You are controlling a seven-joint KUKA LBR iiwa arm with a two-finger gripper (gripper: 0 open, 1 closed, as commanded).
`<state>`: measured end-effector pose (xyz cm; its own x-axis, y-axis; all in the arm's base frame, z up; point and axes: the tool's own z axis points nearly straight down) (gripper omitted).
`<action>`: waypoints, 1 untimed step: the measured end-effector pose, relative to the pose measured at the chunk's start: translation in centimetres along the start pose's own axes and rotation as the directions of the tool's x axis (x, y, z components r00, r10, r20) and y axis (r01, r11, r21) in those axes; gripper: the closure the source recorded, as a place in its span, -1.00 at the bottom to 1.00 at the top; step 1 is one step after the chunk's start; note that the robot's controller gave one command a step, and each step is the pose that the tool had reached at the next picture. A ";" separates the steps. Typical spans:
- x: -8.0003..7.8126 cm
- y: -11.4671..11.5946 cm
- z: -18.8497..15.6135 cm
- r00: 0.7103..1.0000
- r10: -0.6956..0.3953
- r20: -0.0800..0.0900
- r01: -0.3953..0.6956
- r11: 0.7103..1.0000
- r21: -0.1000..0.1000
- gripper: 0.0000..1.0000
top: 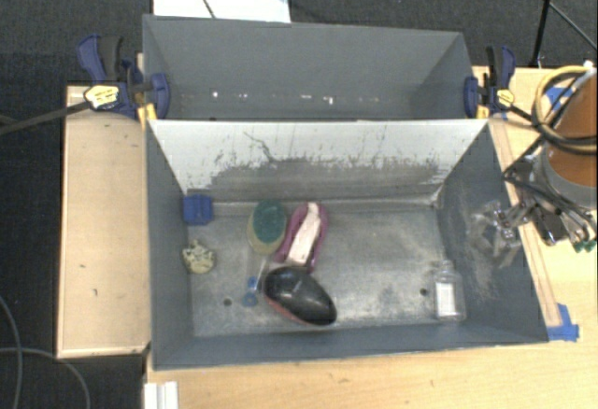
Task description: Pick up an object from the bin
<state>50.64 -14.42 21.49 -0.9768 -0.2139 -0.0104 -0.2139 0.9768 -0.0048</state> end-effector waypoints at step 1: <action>2.7 0.0 7.0 0.995 -0.096 -0.013 0.096 0.995 -0.009 1.00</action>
Offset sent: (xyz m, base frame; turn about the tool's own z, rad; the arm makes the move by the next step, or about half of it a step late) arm -0.0246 -0.0069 -0.0676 -0.0970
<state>48.07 -15.07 14.47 -0.9519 -0.3064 0.0028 -0.3064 0.9519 0.0029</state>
